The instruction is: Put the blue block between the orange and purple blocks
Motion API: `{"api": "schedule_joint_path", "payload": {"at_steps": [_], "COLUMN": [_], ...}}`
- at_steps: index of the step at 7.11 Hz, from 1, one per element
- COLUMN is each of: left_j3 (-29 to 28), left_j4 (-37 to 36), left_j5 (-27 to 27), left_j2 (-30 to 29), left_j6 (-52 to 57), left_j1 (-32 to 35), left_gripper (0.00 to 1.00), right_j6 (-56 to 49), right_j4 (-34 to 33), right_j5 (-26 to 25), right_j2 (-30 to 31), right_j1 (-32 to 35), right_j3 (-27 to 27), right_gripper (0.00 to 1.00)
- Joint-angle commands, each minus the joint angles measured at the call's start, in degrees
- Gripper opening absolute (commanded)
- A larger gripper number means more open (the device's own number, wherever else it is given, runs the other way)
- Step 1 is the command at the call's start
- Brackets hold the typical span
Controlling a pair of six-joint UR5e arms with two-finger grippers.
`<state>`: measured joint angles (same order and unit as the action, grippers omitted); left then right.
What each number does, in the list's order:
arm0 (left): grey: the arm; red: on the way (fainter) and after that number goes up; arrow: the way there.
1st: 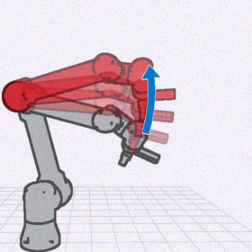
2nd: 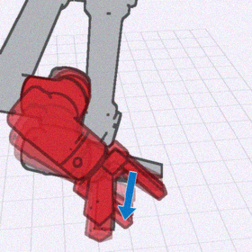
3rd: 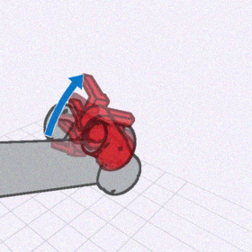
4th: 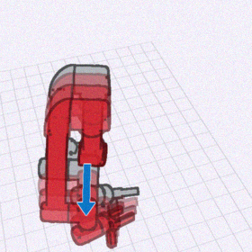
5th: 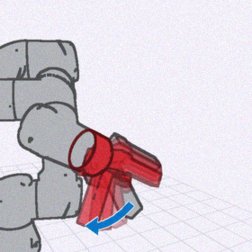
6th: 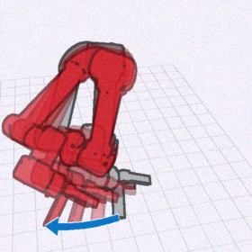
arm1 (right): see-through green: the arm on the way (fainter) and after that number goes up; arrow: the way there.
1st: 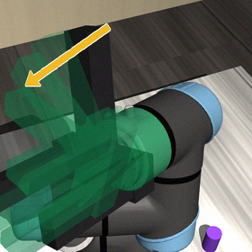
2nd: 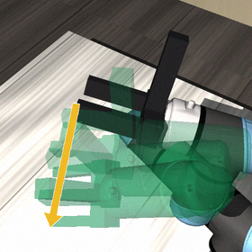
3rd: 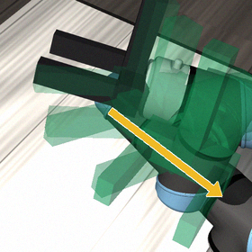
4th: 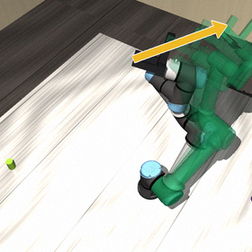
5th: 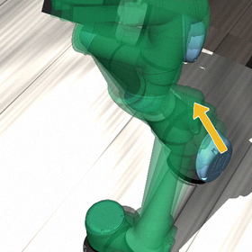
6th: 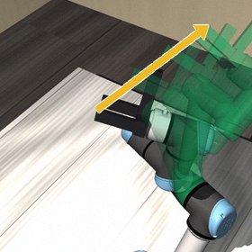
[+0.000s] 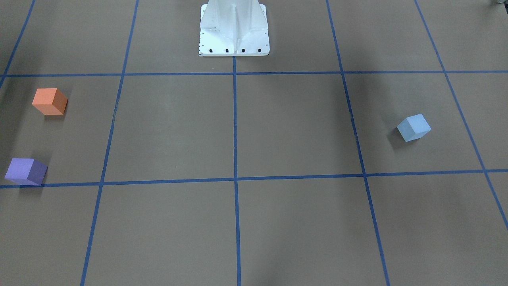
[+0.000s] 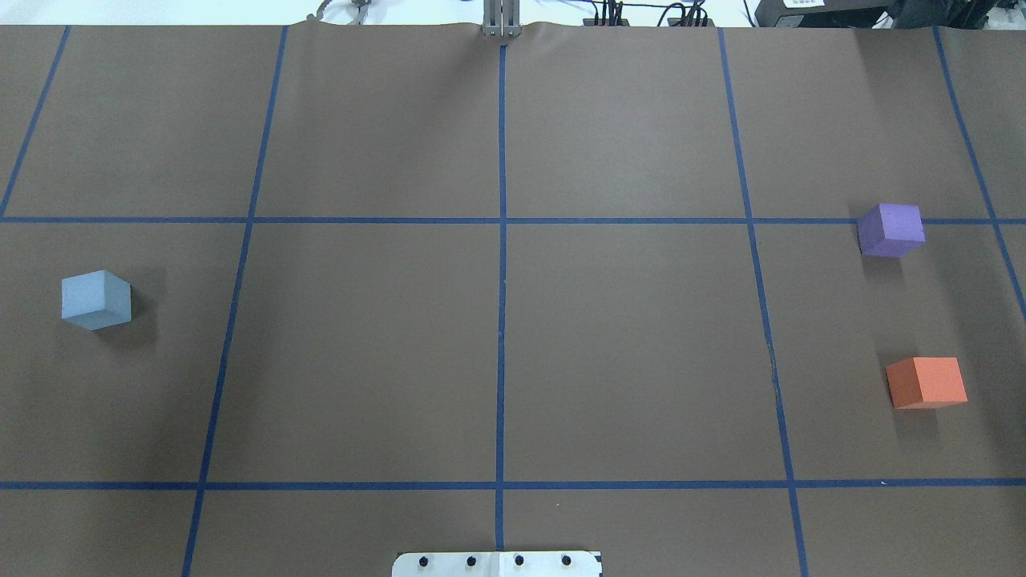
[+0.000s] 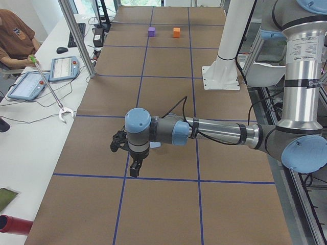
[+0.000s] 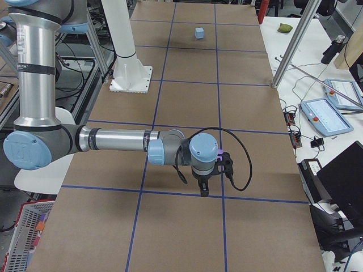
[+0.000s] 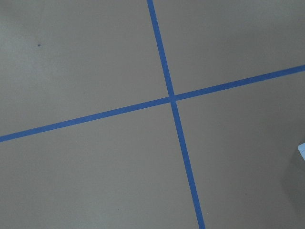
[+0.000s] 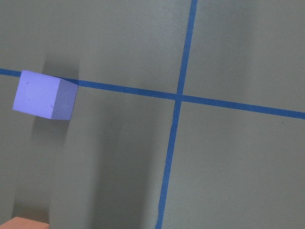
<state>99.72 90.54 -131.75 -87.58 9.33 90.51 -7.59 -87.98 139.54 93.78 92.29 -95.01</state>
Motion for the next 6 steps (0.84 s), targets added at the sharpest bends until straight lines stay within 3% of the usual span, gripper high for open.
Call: {"api": "schedule_joint_path", "payload": {"at_steps": [1,3,4,6], "left_j3": [2.7,5.0,4.7,6.5], "left_j4": [2.9,3.2,2.7,7.6], "left_j5": [0.0,-0.9,-6.7,-7.7], "left_j2": [0.2,0.0,0.0,0.5], "left_j6": [-0.3,-0.2,-3.8,-24.2], "left_j1": [-0.2,-0.2,-1.2,-6.5], "left_gripper": [1.0,1.0,1.0,1.0], "right_j6": [-0.1,-0.1,-0.1,-0.1], "right_j4": [0.0,0.0,0.0,-0.1], "right_j5": [0.0,0.0,0.0,-0.3], "right_j2": [0.0,-0.1,-0.1,-0.1], "right_j1": [0.0,0.0,0.0,0.0], "right_j3": [-0.4,-0.7,-0.9,-1.0], "right_gripper": [1.0,1.0,1.0,1.0]}}
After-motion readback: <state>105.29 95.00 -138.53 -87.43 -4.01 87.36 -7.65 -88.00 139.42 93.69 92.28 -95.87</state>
